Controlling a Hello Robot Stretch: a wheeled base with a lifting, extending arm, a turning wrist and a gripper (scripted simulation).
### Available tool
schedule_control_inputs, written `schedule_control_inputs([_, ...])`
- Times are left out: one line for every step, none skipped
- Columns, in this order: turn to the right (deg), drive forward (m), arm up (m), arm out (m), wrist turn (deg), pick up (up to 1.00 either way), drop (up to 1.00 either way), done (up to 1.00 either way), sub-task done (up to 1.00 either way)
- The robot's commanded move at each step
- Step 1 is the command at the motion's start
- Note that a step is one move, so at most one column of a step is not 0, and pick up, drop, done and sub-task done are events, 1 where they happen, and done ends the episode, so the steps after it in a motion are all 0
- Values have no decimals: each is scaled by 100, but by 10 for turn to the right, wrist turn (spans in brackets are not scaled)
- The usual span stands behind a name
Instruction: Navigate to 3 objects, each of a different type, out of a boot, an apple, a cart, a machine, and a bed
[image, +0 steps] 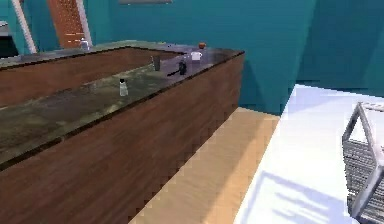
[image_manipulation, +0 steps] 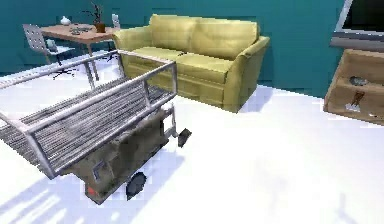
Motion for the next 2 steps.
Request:
schedule_control_inputs([0,15,0,0,0,0,0,0,0])
schedule_control_inputs([-150,0,0,0,0,0,0,0,0])
